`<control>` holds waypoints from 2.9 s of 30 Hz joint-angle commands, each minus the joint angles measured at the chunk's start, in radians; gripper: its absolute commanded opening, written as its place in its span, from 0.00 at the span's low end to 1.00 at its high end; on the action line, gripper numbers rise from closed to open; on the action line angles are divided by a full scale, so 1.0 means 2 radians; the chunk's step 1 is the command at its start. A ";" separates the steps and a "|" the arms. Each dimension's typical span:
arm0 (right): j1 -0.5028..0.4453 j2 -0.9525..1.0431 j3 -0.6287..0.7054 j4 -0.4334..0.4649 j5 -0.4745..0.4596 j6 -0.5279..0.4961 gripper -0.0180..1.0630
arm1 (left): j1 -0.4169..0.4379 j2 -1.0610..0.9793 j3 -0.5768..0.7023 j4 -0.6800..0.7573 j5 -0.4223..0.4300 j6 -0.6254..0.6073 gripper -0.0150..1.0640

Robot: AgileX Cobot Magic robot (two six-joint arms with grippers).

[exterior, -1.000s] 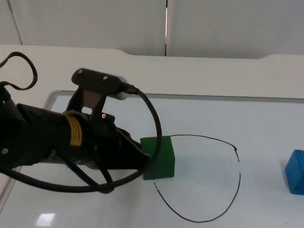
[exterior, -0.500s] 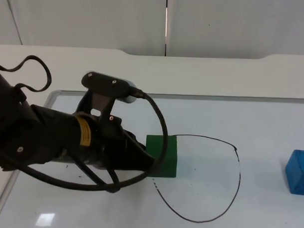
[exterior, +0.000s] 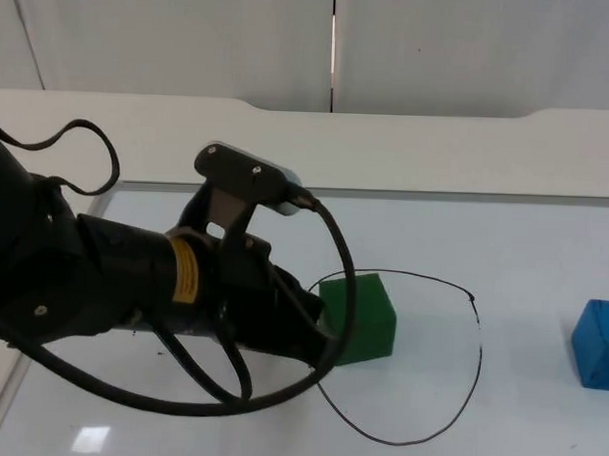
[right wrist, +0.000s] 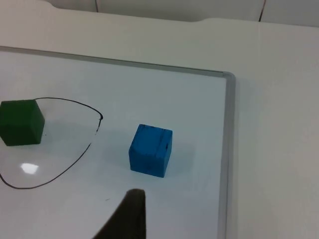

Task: Push the two cubes into the marked area.

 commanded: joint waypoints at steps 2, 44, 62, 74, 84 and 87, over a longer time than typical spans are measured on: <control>-0.004 -0.002 0.003 0.002 -0.006 -0.001 0.99 | -0.005 -0.001 -0.004 0.008 -0.005 -0.004 0.01; -0.004 -0.002 0.003 0.002 -0.006 -0.001 0.99 | -0.024 0.005 -0.004 -0.078 0.023 0.077 0.01; -0.004 -0.002 0.003 0.002 -0.006 -0.001 0.99 | -0.024 0.005 -0.014 -0.055 0.016 0.081 0.01; -0.004 -0.002 0.003 0.002 -0.006 -0.001 0.99 | -0.024 0.005 -0.014 -0.009 0.017 0.048 0.01; -0.004 -0.002 0.003 0.002 -0.006 -0.001 0.99 | -0.024 0.005 -0.014 0.018 0.015 0.019 0.01; -0.004 -0.002 0.003 0.002 -0.006 -0.001 0.99 | -0.024 0.005 -0.014 0.020 0.015 0.014 0.01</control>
